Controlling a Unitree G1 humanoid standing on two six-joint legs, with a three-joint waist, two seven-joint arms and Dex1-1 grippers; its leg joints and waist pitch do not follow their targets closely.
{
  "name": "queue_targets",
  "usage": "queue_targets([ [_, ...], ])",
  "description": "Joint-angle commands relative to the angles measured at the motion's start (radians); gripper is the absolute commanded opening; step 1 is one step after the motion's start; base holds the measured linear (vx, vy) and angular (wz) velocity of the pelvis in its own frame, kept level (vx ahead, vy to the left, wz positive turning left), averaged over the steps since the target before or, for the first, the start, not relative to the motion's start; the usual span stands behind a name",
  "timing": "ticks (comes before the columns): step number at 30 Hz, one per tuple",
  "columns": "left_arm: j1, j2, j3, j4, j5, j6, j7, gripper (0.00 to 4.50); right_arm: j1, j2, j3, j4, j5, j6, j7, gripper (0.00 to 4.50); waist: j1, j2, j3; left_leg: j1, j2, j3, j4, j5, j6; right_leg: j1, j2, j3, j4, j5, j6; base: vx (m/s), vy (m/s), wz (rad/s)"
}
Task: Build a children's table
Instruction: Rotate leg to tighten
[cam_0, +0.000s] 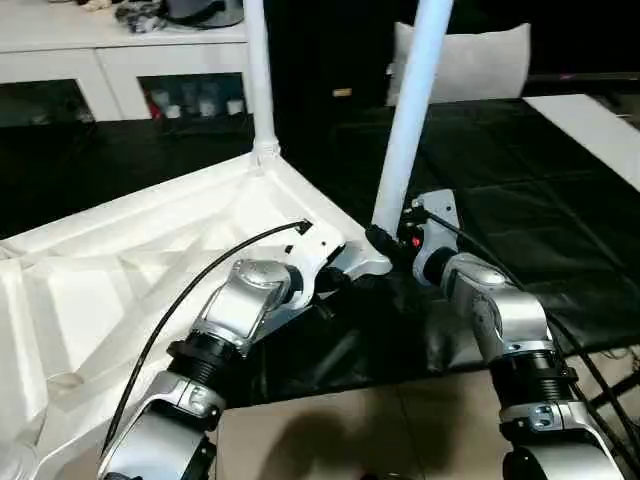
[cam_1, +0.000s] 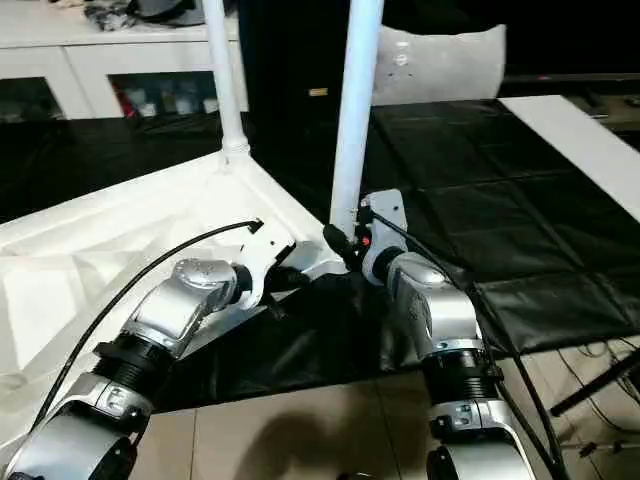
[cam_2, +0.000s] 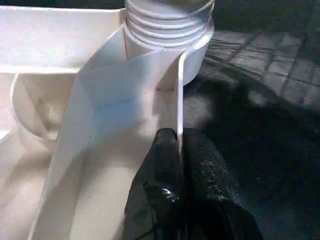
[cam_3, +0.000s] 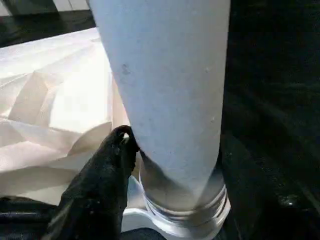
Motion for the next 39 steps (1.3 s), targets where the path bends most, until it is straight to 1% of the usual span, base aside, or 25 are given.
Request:
queue_targets([
  [1,-0.007,-0.003,-0.01,-0.034,-0.005,-0.06,0.001,0.0,0.015,0.002,0.047,-0.002,0.012,-0.005,0.047,3.25,0.011,-0.006,-0.066,-0.021,0.015,0.007,-0.055,0.021,0.122,0.077,-0.061,0.062,-0.048,-0.218,-0.127,0.0,0.0,0.0],
  [3,-0.007,0.013,-0.019,-0.03,-0.002,-0.085,-0.013,0.0,0.019,-0.017,0.039,-0.002,0.02,-0.026,0.068,3.45,0.012,-0.006,-0.065,-0.021,0.015,0.008,-0.056,0.016,0.124,0.078,-0.06,0.064,-0.047,-0.215,-0.137,0.0,0.0,0.0],
  [5,-0.006,0.028,-0.027,-0.028,-0.001,-0.098,-0.032,0.0,0.026,-0.039,0.036,-0.007,0.023,-0.04,0.095,3.52,0.015,-0.006,-0.065,-0.021,0.014,0.01,-0.056,0.004,0.122,0.079,-0.062,0.065,-0.048,-0.231,-0.134,0.0,0.0,0.0],
  [6,-0.005,0.053,-0.038,-0.023,-0.002,-0.12,-0.07,0.0,0.042,-0.081,0.035,-0.023,0.029,-0.055,0.155,3.69,0.016,-0.008,-0.064,-0.022,0.013,0.009,-0.056,0.003,0.123,0.079,-0.062,0.065,-0.049,-0.235,-0.132,0.0,0.0,0.0],
  [8,-0.005,0.064,-0.042,-0.02,-0.003,-0.127,-0.086,0.0,0.049,-0.102,0.036,-0.03,0.032,-0.062,0.189,3.88,0.022,-0.007,-0.064,-0.02,0.014,0.012,-0.055,-0.005,0.129,0.078,-0.061,0.067,-0.049,-0.235,-0.134,0.0,0.0,0.0],
  [10,-0.003,0.09,-0.053,-0.014,-0.009,-0.166,-0.145,0.0,0.069,-0.156,0.05,-0.054,0.04,-0.07,0.281,4.0,0.026,-0.01,-0.064,-0.023,0.013,0.012,-0.054,-0.004,0.133,0.081,-0.06,0.067,-0.048,-0.234,-0.128,0.0,0.0,0.0],
  [11,-0.002,0.108,-0.063,-0.01,-0.012,-0.194,-0.185,0.0,0.082,-0.193,0.062,-0.071,0.045,-0.078,0.341,4.11,0.029,-0.01,-0.064,-0.022,0.014,0.013,-0.054,-0.003,0.136,0.078,-0.06,0.069,-0.048,-0.235,-0.129,0.0,0.0,0.0],
  [12,-0.002,0.112,-0.066,-0.009,-0.012,-0.201,-0.194,0.0,0.084,-0.2,0.064,-0.075,0.046,-0.08,0.352,4.11,0.032,-0.01,-0.063,-0.021,0.014,0.013,-0.054,-0.007,0.137,0.076,-0.06,0.068,-0.049,-0.242,-0.127,0.0,0.0,0.0],
  [15,-0.003,0.128,-0.076,-0.005,-0.014,-0.215,-0.223,0.0,0.09,-0.225,0.068,-0.084,0.052,-0.082,0.391,4.44,0.034,-0.013,-0.061,-0.021,0.013,0.015,-0.055,-0.023,0.126,0.075,-0.059,0.069,-0.05,-0.275,-0.121,0.0,0.0,0.0],
  [16,-0.004,0.168,-0.103,0.003,-0.014,-0.261,-0.299,0.0,0.096,-0.286,0.079,-0.101,0.064,-0.084,0.478,4.44,0.038,-0.008,-0.061,-0.018,0.013,0.013,-0.056,-0.038,0.122,0.073,-0.059,0.068,-0.053,-0.297,-0.112,0.0,0.0,0.0],
  [17,-0.004,0.18,-0.112,0.006,-0.014,-0.278,-0.324,0.0,0.097,-0.304,0.084,-0.105,0.067,-0.089,0.505,4.44,0.042,-0.012,-0.059,-0.014,0.015,0.014,-0.057,-0.053,0.123,0.072,-0.06,0.068,-0.056,-0.32,-0.105,0.0,0.0,0.0],
  [19,-0.003,0.221,-0.141,0.007,-0.015,-0.33,-0.41,0.0,0.096,-0.357,0.099,-0.111,0.074,-0.093,0.579,4.44,0.05,-0.012,-0.058,-0.015,0.018,0.016,-0.058,-0.05,0.12,0.07,-0.059,0.072,-0.055,-0.321,-0.102,0.0,0.0,0.0],
  [20,-0.003,0.221,-0.141,0.007,-0.015,-0.33,-0.41,0.0,0.096,-0.357,0.099,-0.111,0.074,-0.093,0.579,4.44,0.055,-0.012,-0.059,-0.012,0.017,0.015,-0.058,-0.053,0.118,0.069,-0.06,0.071,-0.055,-0.326,-0.101,0.0,0.0,0.0],
  [21,-0.003,0.232,-0.149,0.008,-0.015,-0.347,-0.434,0.0,0.094,-0.37,0.103,-0.11,0.073,-0.099,0.598,4.44,0.057,-0.017,-0.058,-0.014,0.017,0.018,-0.058,-0.053,0.112,0.069,-0.06,0.073,-0.055,-0.329,-0.099,0.0,0.0,0.0],
  [22,-0.001,0.244,-0.157,0.004,-0.018,-0.366,-0.469,0.0,0.09,-0.382,0.107,-0.108,0.073,-0.097,0.617,4.44,0.06,-0.015,-0.058,-0.015,0.016,0.016,-0.058,-0.054,0.106,0.069,-0.061,0.072,-0.053,-0.335,-0.097,0.0,0.0,0.0],
  [23,-0.001,0.244,-0.157,0.004,-0.018,-0.366,-0.469,0.0,0.09,-0.382,0.107,-0.108,0.073,-0.097,0.617,4.44,0.06,-0.017,-0.058,-0.015,0.015,0.017,-0.058,-0.055,0.104,0.07,-0.06,0.072,-0.054,-0.339,-0.095,0.0,0.0,0.0],
  [24,0.002,0.26,-0.169,-0.007,-0.026,-0.389,-0.521,0.0,0.089,-0.398,0.118,-0.107,0.072,-0.107,0.657,4.44,0.06,-0.019,-0.058,-0.015,0.017,0.017,-0.058,-0.055,0.1,0.068,-0.06,0.072,-0.054,-0.34,-0.095,0.0,0.0,0.0],
  [26,0.005,0.272,-0.179,-0.016,-0.033,-0.406,-0.564,0.0,0.089,-0.412,0.128,-0.107,0.073,-0.115,0.694,4.44,0.065,-0.016,-0.059,-0.013,0.019,0.017,-0.058,-0.056,0.098,0.067,-0.062,0.073,-0.051,-0.338,-0.098,0.0,0.0,0.0],
  [28,0.008,0.289,-0.196,-0.023,-0.035,-0.419,-0.616,0.0,0.091,-0.427,0.139,-0.113,0.087,-0.115,0.754,4.1,0.069,-0.016,-0.058,-0.013,0.022,0.018,-0.058,-0.061,0.101,0.066,-0.062,0.074,-0.05,-0.331,-0.107,0.0,0.0,0.0],
  [29,0.007,0.297,-0.208,-0.021,-0.033,-0.43,-0.638,0.0,0.095,-0.436,0.147,-0.124,0.106,-0.1,0.791,4.1,0.071,-0.016,-0.058,-0.014,0.021,0.018,-0.058,-0.063,0.102,0.068,-0.062,0.074,-0.049,-0.33,-0.106,0.0,0.0,0.0],
  [30,0.005,0.305,-0.219,-0.016,-0.035,-0.441,-0.66,0.0,0.098,-0.445,0.154,-0.132,0.123,-0.091,0.822,4.07,0.073,-0.021,-0.058,-0.015,0.021,0.018,-0.058,-0.06,0.104,0.068,-0.061,0.075,-0.048,-0.325,-0.104,0.0,0.0,0.0],
  [32,0.002,0.312,-0.231,-0.012,-0.039,-0.452,-0.684,0.0,0.103,-0.455,0.164,-0.145,0.144,-0.076,0.854,3.73,0.079,-0.02,-0.057,-0.014,0.02,0.019,-0.058,-0.064,0.104,0.067,-0.061,0.074,-0.051,-0.348,-0.096,0.0,0.0,0.0],
  [35,0.0,0.314,-0.232,-0.01,-0.04,-0.464,-0.715,0.0,0.11,-0.458,0.174,-0.157,0.153,-0.062,0.89,3.57,0.079,-0.019,-0.056,-0.014,0.022,0.018,-0.059,-0.067,0.097,0.066,-0.061,0.073,-0.053,-0.364,-0.089,0.0,0.0,0.0],
  [37,0.0,0.313,-0.231,-0.008,-0.04,-0.468,-0.721,0.0,0.11,-0.458,0.176,-0.156,0.153,-0.061,0.896,3.27,0.079,-0.022,-0.058,-0.013,0.02,0.018,-0.059,-0.069,0.088,0.066,-0.061,0.074,-0.053,-0.368,-0.085,0.0,0.0,0.0],
  [39,-0.001,0.312,-0.232,-0.008,-0.044,-0.47,-0.727,0.0,0.112,-0.459,0.183,-0.158,0.155,-0.058,0.91,3.2,0.079,-0.023,-0.058,-0.015,0.019,0.018,-0.059,-0.063,0.087,0.067,-0.061,0.075,-0.052,-0.364,-0.086,0.0,0.0,0.0],
])
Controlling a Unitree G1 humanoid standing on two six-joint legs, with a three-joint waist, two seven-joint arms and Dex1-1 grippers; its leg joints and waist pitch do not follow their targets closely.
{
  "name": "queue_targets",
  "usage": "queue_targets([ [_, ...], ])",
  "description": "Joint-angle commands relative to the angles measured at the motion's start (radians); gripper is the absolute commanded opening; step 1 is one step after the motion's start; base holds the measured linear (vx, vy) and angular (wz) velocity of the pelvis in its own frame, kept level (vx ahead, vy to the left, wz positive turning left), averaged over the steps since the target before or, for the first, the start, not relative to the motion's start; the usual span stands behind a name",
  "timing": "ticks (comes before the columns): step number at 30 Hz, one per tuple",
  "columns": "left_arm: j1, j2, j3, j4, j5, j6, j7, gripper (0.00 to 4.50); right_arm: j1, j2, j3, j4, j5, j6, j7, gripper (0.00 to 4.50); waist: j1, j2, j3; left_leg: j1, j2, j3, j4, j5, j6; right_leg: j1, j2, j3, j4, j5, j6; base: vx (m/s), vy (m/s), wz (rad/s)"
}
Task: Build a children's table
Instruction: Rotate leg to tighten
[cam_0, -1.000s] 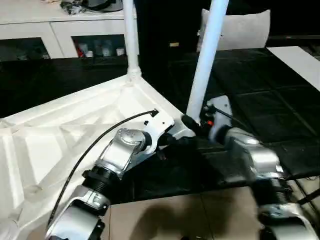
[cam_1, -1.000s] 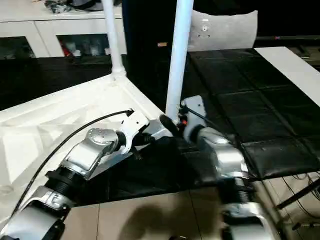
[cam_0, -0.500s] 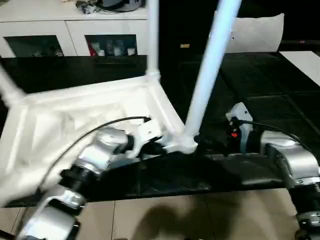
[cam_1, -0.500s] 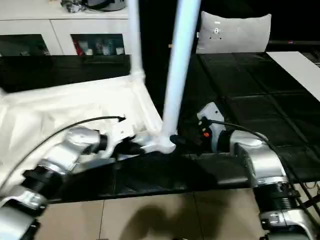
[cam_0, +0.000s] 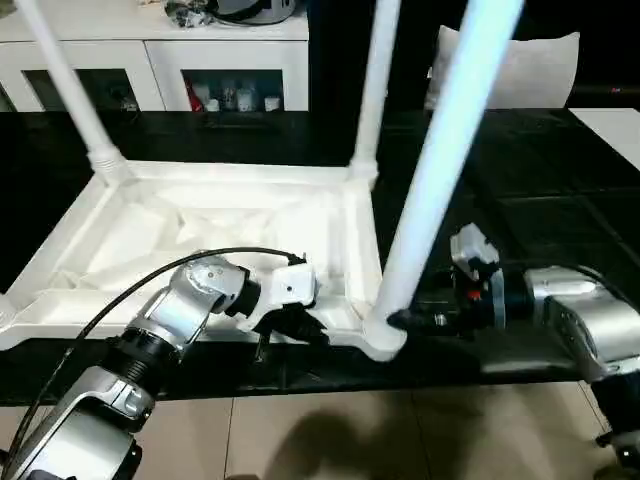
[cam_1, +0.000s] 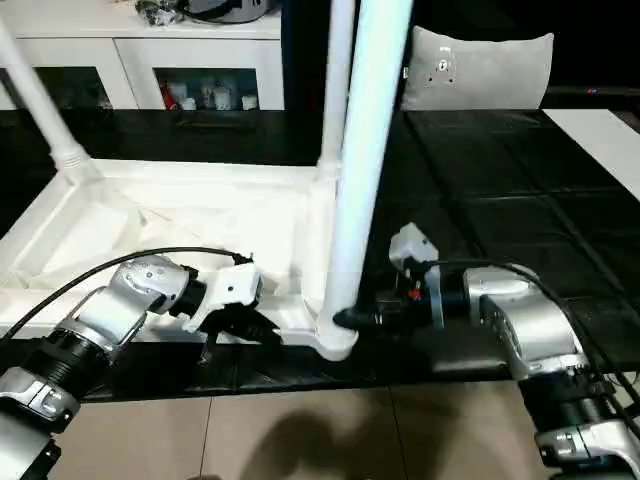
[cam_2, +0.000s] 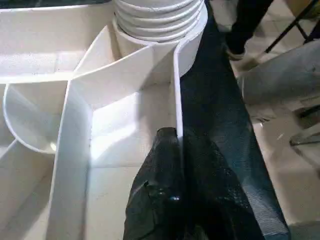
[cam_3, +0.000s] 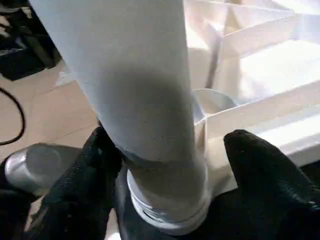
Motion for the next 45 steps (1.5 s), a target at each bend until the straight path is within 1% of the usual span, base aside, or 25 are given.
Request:
queue_targets([
  [1,-0.017,-0.01,-0.039,-0.017,-0.002,-0.022,-0.049,0.0,-0.003,-0.011,0.004,-0.017,0.011,0.01,0.013,3.06,-0.004,-0.016,-0.062,-0.015,0.021,0.01,-0.067,-0.063,0.086,0.074,-0.059,0.061,-0.069,-0.366,-0.084,0.0,0.0,0.0],
  [2,-0.018,-0.01,-0.04,-0.016,-0.003,-0.023,-0.049,0.0,-0.003,-0.012,0.005,-0.016,0.012,0.009,0.014,3.06,-0.004,-0.016,-0.062,-0.015,0.021,0.01,-0.067,-0.062,0.086,0.074,-0.058,0.061,-0.069,-0.368,-0.083,0.0,0.0,0.0],
  [3,-0.018,-0.009,-0.041,-0.016,-0.004,-0.024,-0.05,0.0,-0.003,-0.012,0.006,-0.016,0.014,0.011,0.016,2.85,-0.003,-0.016,-0.063,-0.016,0.02,0.011,-0.066,-0.059,0.085,0.075,-0.058,0.061,-0.068,-0.366,-0.082,0.0,0.0,0.0],
  [11,-0.016,-0.014,-0.034,-0.011,-0.003,-0.025,-0.05,0.0,0.004,0.006,0.016,-0.009,0.025,0.025,0.023,2.2,-0.003,-0.018,-0.063,-0.017,0.019,0.01,-0.066,-0.056,0.082,0.075,-0.057,0.059,-0.07,-0.375,-0.071,0.0,0.0,0.0],
  [15,-0.007,-0.024,-0.02,-0.027,-0.026,0.017,-0.043,0.0,0.021,0.025,-0.002,-0.044,0.066,0.062,0.014,2.04,-0.003,-0.016,-0.063,-0.016,0.019,0.01,-0.066,-0.059,0.08,0.076,-0.056,0.059,-0.07,-0.371,-0.071,0.0,0.0,0.0],
  [17,-0.001,-0.036,-0.007,-0.053,-0.038,0.095,-0.015,0.0,0.029,0.054,-0.027,-0.075,0.079,0.097,-0.054,2.0,-0.005,-0.018,-0.063,-0.017,0.021,0.01,-0.067,-0.054,0.075,0.076,-0.057,0.06,-0.068,-0.363,-0.075,0.0,0.0,0.0],
  [18,-0.001,-0.036,-0.007,-0.053,-0.038,0.095,-0.015,0.0,0.029,0.054,-0.027,-0.075,0.079,0.097,-0.054,2.0,-0.005,-0.017,-0.062,-0.017,0.02,0.01,-0.068,-0.055,0.074,0.076,-0.057,0.06,-0.07,-0.368,-0.074,0.0,0.0,0.0],
  [19,0.001,-0.044,0.002,-0.059,-0.039,0.12,0.009,0.0,0.028,0.07,-0.034,-0.079,0.071,0.107,-0.095,1.99,-0.009,-0.015,-0.06,-0.016,0.017,0.01,-0.068,-0.069,0.065,0.075,-0.056,0.058,-0.075,-0.396,-0.065,0.0,0.0,0.0],
  [21,-0.002,-0.113,0.062,-0.063,-0.045,0.241,0.168,0.0,0.006,0.148,-0.058,-0.058,0.009,0.147,-0.294,1.98,-0.013,-0.013,-0.056,-0.011,0.013,0.011,-0.068,-0.093,0.051,0.07,-0.054,0.054,-0.086,-0.445,-0.05,0.0,0.0,0.0],
  [22,-0.002,-0.12,0.068,-0.064,-0.045,0.255,0.185,0.0,0.002,0.157,-0.061,-0.053,0.001,0.15,-0.317,1.98,-0.017,-0.016,-0.057,-0.013,0.012,0.012,-0.067,-0.094,0.043,0.071,-0.053,0.053,-0.084,-0.452,-0.046,0.0,0.0,0.0],
  [23,-0.003,-0.144,0.086,-0.069,-0.045,0.299,0.239,0.0,-0.014,0.191,-0.076,-0.031,-0.019,0.178,-0.404,1.98,-0.023,-0.015,-0.055,-0.016,0.006,0.01,-0.066,-0.099,0.032,0.073,-0.052,0.044,-0.092,-0.489,-0.026,0.0,0.0,0.0],
  [24,-0.003,-0.144,0.086,-0.069,-0.045,0.299,0.239,0.0,-0.014,0.191,-0.076,-0.031,-0.019,0.178,-0.404,1.98,-0.034,-0.017,-0.056,-0.019,0.001,0.008,-0.065,-0.103,0.026,0.075,-0.051,0.04,-0.096,-0.512,-0.008,0.0,0.0,0.0],
  [25,-0.003,-0.157,0.095,-0.075,-0.044,0.325,0.268,0.0,-0.024,0.211,-0.085,-0.02,-0.028,0.198,-0.458,1.98,-0.041,-0.017,-0.057,-0.022,0.0,0.007,-0.065,-0.109,0.036,0.078,-0.052,0.039,-0.101,-0.519,0.01,0.0,0.0,0.0],
  [26,-0.005,-0.183,0.115,-0.08,-0.045,0.365,0.32,0.0,-0.036,0.243,-0.099,-0.007,-0.045,0.208,-0.53,1.97,-0.047,-0.017,-0.058,-0.02,0.001,0.007,-0.065,-0.106,0.038,0.076,-0.05,0.041,-0.099,-0.507,0.007,0.0,0.0,0.0],
  [28,-0.009,-0.235,0.154,-0.074,-0.042,0.419,0.427,0.0,-0.056,0.301,-0.124,0.014,-0.069,0.217,-0.652,1.96,-0.063,-0.018,-0.059,-0.025,0.0,0.007,-0.063,-0.1,0.042,0.076,-0.05,0.039,-0.099,-0.49,-0.004,0.0,0.0,0.0],
  [29,-0.013,-0.262,0.173,-0.064,-0.036,0.431,0.487,0.0,-0.068,0.33,-0.134,0.033,-0.088,0.205,-0.72,1.96,-0.069,-0.016,-0.06,-0.024,-0.001,0.007,-0.061,-0.091,0.042,0.073,-0.049,0.039,-0.098,-0.477,-0.014,0.0,0.0,0.0],
  [30,-0.016,-0.283,0.187,-0.053,-0.03,0.431,0.534,0.0,-0.076,0.352,-0.14,0.05,-0.1,0.185,-0.763,1.96,-0.075,-0.017,-0.062,-0.026,-0.004,0.007,-0.06,-0.086,0.048,0.074,-0.049,0.038,-0.097,-0.472,-0.017,0.0,0.0,0.0],
  [31,-0.021,-0.314,0.199,-0.044,-0.012,0.429,0.6,0.0,-0.087,0.393,-0.166,0.077,-0.104,0.155,-0.827,1.96,-0.077,-0.021,-0.063,-0.028,-0.004,0.007,-0.06,-0.077,0.06,0.076,-0.048,0.039,-0.096,-0.46,-0.019,0.0,0.0,0.0],
  [33,-0.022,-0.324,0.196,-0.043,-0.002,0.426,0.618,0.0,-0.091,0.413,-0.184,0.091,-0.091,0.145,-0.841,1.96,-0.076,-0.019,-0.064,-0.024,-0.001,0.008,-0.061,-0.068,0.073,0.072,-0.049,0.042,-0.095,-0.443,-0.03,0.0,0.0,0.0],
  [34,-0.022,-0.335,0.197,-0.046,-0.003,0.426,0.635,0.0,-0.092,0.421,-0.186,0.095,-0.082,0.14,-0.831,2.3,-0.074,-0.018,-0.066,-0.026,0.001,0.007,-0.062,-0.054,0.083,0.076,-0.049,0.046,-0.088,-0.41,-0.04,0.0,0.0,0.0],
  [35,-0.022,-0.335,0.197,-0.046,-0.003,0.426,0.635,0.0,-0.092,0.421,-0.186,0.095,-0.082,0.14,-0.831,2.3,-0.072,-0.018,-0.067,-0.026,0.002,0.007,-0.062,-0.044,0.089,0.076,-0.049,0.048,-0.085,-0.387,-0.046,0.0,0.0,0.0],
  [37,-0.024,-0.338,0.187,-0.05,0.001,0.418,0.635,0.0,-0.09,0.431,-0.195,0.086,-0.071,0.136,-0.832,2.71,-0.067,-0.015,-0.067,-0.025,0.009,0.005,-0.064,-0.012,0.106,0.076,-0.05,0.053,-0.073,-0.318,-0.076,0.0,0.0,0.0],
  [39,-0.02,-0.326,0.172,-0.057,0.013,0.409,0.626,0.0,-0.08,0.42,-0.182,0.071,-0.077,0.125,-0.802,2.76,-0.066,-0.014,-0.067,-0.025,0.011,0.005,-0.063,-0.002,0.112,0.077,-0.051,0.055,-0.068,-0.289,-0.094,0.0,0.0,0.0],
  [41,-0.014,-0.317,0.163,-0.065,0.02,0.407,0.629,0.0,-0.071,0.409,-0.171,0.062,-0.083,0.107,-0.786,3.09,-0.065,-0.013,-0.065,-0.024,0.01,0.007,-0.064,-0.013,0.112,0.078,-0.052,0.056,-0.069,-0.294,-0.099,0.0,0.0,0.0],
  [45,-0.004,-0.28,0.143,-0.067,0.03,0.363,0.587,0.0,-0.048,0.367,-0.163,0.033,-0.069,0.08,-0.711,3.3,-0.061,-0.013,-0.063,-0.022,0.009,0.008,-0.065,-0.046,0.105,0.079,-0.053,0.055,-0.076,-0.337,-0.082,0.0,0.0,0.0],
])
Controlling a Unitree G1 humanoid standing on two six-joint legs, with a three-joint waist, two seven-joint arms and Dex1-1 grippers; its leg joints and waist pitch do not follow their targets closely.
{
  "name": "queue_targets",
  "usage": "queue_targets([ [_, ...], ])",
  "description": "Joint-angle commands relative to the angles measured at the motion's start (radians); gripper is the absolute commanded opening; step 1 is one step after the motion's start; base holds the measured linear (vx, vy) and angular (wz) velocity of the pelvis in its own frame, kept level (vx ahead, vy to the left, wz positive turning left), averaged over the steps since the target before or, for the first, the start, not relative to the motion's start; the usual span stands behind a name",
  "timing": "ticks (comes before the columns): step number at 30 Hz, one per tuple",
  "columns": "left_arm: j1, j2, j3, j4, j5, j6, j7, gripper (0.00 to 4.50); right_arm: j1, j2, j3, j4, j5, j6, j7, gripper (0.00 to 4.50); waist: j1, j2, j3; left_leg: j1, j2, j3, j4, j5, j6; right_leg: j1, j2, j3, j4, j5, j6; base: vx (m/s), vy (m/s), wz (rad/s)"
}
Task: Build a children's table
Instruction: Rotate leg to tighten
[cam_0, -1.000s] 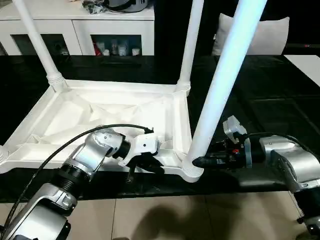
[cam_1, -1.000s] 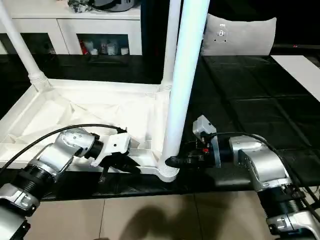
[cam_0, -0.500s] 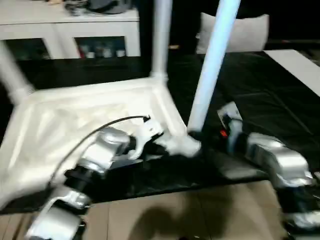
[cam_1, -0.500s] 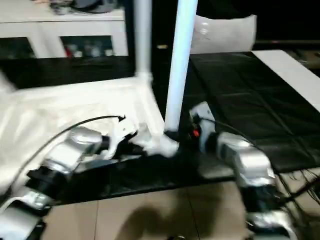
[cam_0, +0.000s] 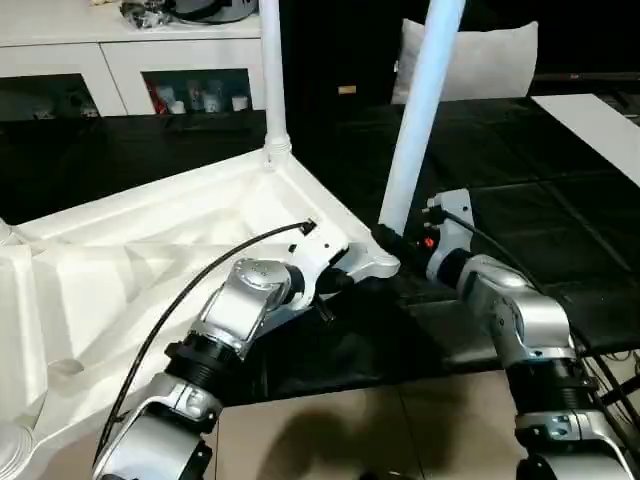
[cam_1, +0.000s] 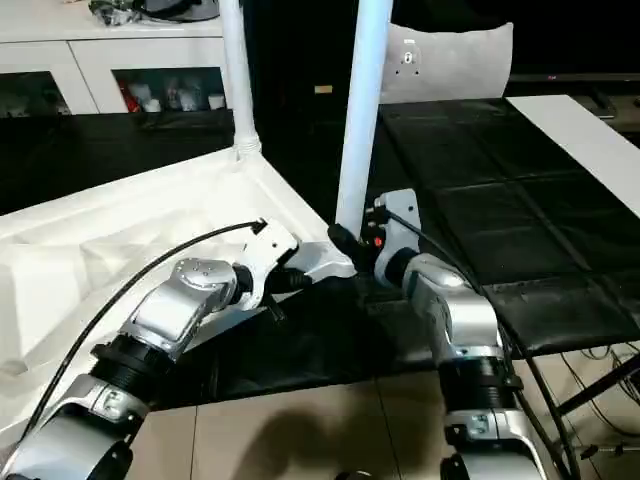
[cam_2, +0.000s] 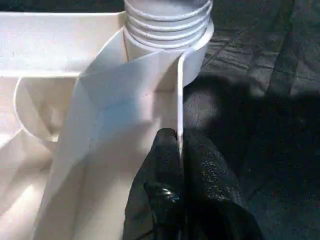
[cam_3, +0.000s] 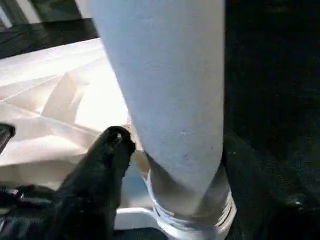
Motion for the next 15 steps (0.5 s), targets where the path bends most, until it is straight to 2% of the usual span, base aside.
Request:
queue_targets([
  [1,-0.001,0.012,-0.009,-0.033,-0.01,-0.055,-0.043,0.0,0.014,-0.017,0.036,-0.034,0.024,-0.005,0.078,3.53,0.009,-0.011,-0.061,-0.023,0.008,0.008,-0.06,-0.048,0.107,0.083,-0.056,0.056,-0.075,-0.335,-0.082,0.0,0.0,0.0],
  [4,0.0,0.033,-0.018,-0.032,-0.013,-0.083,-0.082,0.0,0.025,-0.055,0.048,-0.048,0.027,-0.013,0.135,3.68,0.014,-0.01,-0.062,-0.022,0.01,0.007,-0.06,-0.043,0.109,0.082,-0.055,0.057,-0.072,-0.322,-0.083,0.0,0.0,0.0],
  [5,0.003,0.049,-0.029,-0.033,-0.015,-0.113,-0.116,0.0,0.03,-0.079,0.056,-0.051,0.026,-0.016,0.169,3.8,0.014,-0.009,-0.061,-0.022,0.011,0.007,-0.06,-0.041,0.108,0.082,-0.055,0.058,-0.072,-0.321,-0.085,0.0,0.0,0.0],
  [6,0.008,0.089,-0.051,-0.032,-0.025,-0.164,-0.202,0.0,0.044,-0.142,0.071,-0.07,0.04,-0.031,0.273,3.8,0.015,-0.01,-0.062,-0.021,0.011,0.007,-0.06,-0.045,0.11,0.082,-0.055,0.057,-0.072,-0.322,-0.085,0.0,0.0,0.0],
  [7,0.009,0.102,-0.059,-0.031,-0.029,-0.178,-0.231,0.0,0.048,-0.162,0.076,-0.076,0.044,-0.038,0.306,4.04,0.022,-0.01,-0.063,-0.02,0.011,0.008,-0.058,-0.049,0.118,0.083,-0.056,0.059,-0.071,-0.318,-0.084,0.0,0.0,0.0],
  [8,0.009,0.107,-0.062,-0.029,-0.028,-0.184,-0.238,0.0,0.049,-0.17,0.078,-0.076,0.043,-0.043,0.316,4.04,0.022,-0.01,-0.061,-0.021,0.013,0.008,-0.059,-0.049,0.12,0.082,-0.056,0.061,-0.07,-0.312,-0.089,0.0,0.0,0.0],
  [11,0.001,0.15,-0.092,-0.008,-0.015,-0.228,-0.299,0.0,0.052,-0.23,0.102,-0.066,0.025,-0.085,0.394,4.3,0.028,-0.009,-0.059,-0.018,0.013,0.009,-0.06,-0.067,0.113,0.079,-0.058,0.058,-0.074,-0.343,-0.089,0.0,0.0,0.0],
  [12,-0.004,0.171,-0.103,0.002,-0.011,-0.256,-0.337,0.0,0.055,-0.259,0.113,-0.066,0.026,-0.092,0.446,4.3,0.032,-0.008,-0.058,-0.016,0.014,0.009,-0.061,-0.074,0.106,0.078,-0.058,0.058,-0.075,-0.362,-0.085,0.0,0.0,0.0],
  [13,-0.007,0.186,-0.111,0.004,-0.014,-0.277,-0.373,0.0,0.057,-0.278,0.12,-0.067,0.035,-0.094,0.49,4.3,0.037,-0.012,-0.059,-0.014,0.016,0.01,-0.061,-0.071,0.104,0.077,-0.057,0.06,-0.075,-0.361,-0.082,0.0,0.0,0.0],
  [15,-0.01,0.207,-0.123,0.005,-0.025,-0.317,-0.434,0.0,0.057,-0.304,0.13,-0.066,0.052,-0.096,0.551,4.3,0.047,-0.009,-0.06,-0.013,0.02,0.007,-0.062,-0.064,0.103,0.077,-0.06,0.062,-0.069,-0.335,-0.094,0.0,0.0,0.0],
])
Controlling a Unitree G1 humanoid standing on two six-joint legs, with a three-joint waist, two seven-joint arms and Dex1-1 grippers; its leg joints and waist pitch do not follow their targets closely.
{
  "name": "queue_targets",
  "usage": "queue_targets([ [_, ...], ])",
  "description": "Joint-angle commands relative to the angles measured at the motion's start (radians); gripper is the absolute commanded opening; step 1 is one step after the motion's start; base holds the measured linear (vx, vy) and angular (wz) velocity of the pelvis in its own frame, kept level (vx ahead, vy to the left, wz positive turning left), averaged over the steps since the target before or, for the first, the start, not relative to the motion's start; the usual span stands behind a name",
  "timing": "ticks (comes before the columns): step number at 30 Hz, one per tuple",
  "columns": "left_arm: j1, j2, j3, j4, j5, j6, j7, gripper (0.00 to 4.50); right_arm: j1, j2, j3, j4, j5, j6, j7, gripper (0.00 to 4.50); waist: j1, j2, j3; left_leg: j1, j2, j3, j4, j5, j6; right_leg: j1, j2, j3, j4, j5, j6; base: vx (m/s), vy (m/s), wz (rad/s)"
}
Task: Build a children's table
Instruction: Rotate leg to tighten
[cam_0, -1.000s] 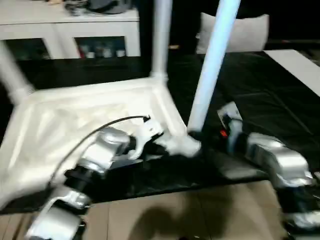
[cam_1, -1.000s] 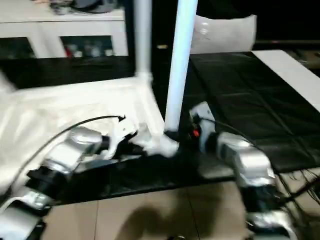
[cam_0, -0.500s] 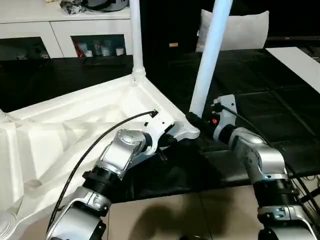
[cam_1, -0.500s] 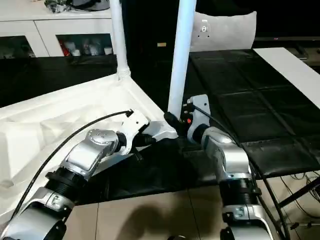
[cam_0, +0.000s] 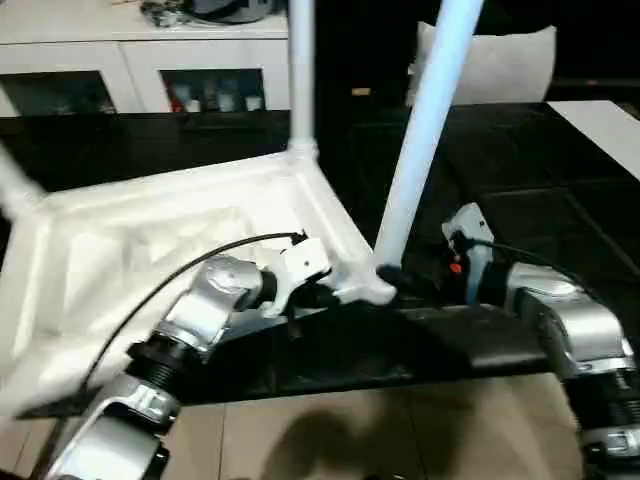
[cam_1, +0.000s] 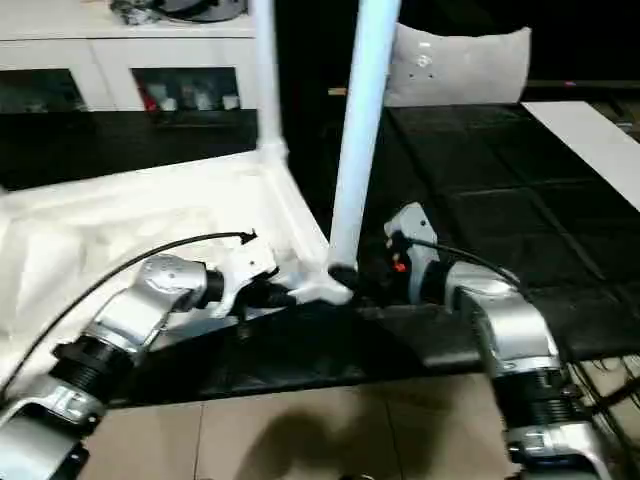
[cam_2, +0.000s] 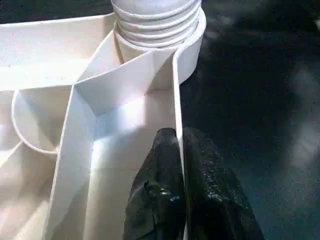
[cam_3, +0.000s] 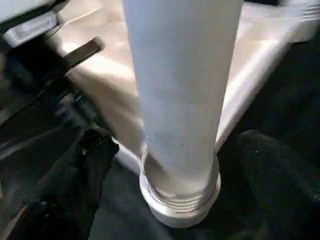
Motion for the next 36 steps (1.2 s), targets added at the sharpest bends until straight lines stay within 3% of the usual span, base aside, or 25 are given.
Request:
queue_targets([
  [1,-0.024,0.008,-0.039,-0.011,-0.01,-0.057,-0.084,0.0,0.001,-0.022,0.012,-0.019,0.024,-0.01,0.065,4.3,0.0,-0.008,-0.062,-0.014,0.021,0.007,-0.065,-0.061,0.105,0.077,-0.059,0.063,-0.066,-0.316,-0.102,0.0,0.0,0.0],
  [7,-0.033,0.06,-0.09,-0.005,-0.017,-0.133,-0.247,0.0,-0.013,-0.068,0.046,0.011,0.042,-0.043,0.21,4.05,0.015,-0.01,-0.061,-0.013,0.023,0.01,-0.064,-0.059,0.102,0.076,-0.06,0.064,-0.062,-0.309,-0.115,0.0,0.0,0.0],
  [10,-0.043,0.074,-0.11,0.005,-0.01,-0.164,-0.3,0.0,-0.014,-0.086,0.062,-0.004,0.06,-0.029,0.273,3.62,0.02,-0.01,-0.062,-0.013,0.023,0.01,-0.065,-0.063,0.096,0.076,-0.06,0.064,-0.063,-0.322,-0.11,0.0,0.0,0.0],
  [13,-0.048,0.078,-0.117,0.011,-0.009,-0.176,-0.321,0.0,-0.014,-0.092,0.073,-0.007,0.061,-0.037,0.296,3.54,0.02,-0.012,-0.061,-0.015,0.023,0.01,-0.064,-0.066,0.093,0.077,-0.059,0.063,-0.064,-0.33,-0.103,0.0,0.0,0.0],
  [14,-0.048,0.078,-0.117,0.011,-0.009,-0.177,-0.322,0.0,-0.013,-0.092,0.074,-0.007,0.06,-0.037,0.297,3.27,0.021,-0.013,-0.062,-0.014,0.023,0.011,-0.064,-0.065,0.091,0.077,-0.059,0.063,-0.063,-0.331,-0.102,0.0,0.0,0.0],
  [24,-0.052,0.069,-0.121,0.023,-0.017,-0.187,-0.335,0.0,0.008,-0.104,0.105,-0.036,0.085,0.005,0.356,2.42,0.025,-0.014,-0.063,-0.016,0.022,0.011,-0.063,-0.055,0.086,0.077,-0.059,0.062,-0.065,-0.343,-0.088,0.0,0.0,0.0],
  [32,-0.035,0.053,-0.098,0.009,-0.05,-0.11,-0.321,0.0,0.029,-0.074,0.078,-0.072,0.126,0.057,0.324,2.03,0.029,-0.015,-0.063,-0.016,0.02,0.011,-0.063,-0.044,0.081,0.078,-0.059,0.062,-0.065,-0.344,-0.083,0.0,0.0,0.0],
  [36,-0.034,0.023,-0.071,-0.002,-0.033,0.0,-0.21,0.0,0.017,0.013,0.022,-0.096,0.129,0.132,0.133,2.02,0.018,-0.013,-0.059,-0.016,0.015,0.01,-0.065,-0.07,0.061,0.077,-0.057,0.057,-0.075,-0.395,-0.063,0.0,0.0,0.0],
])
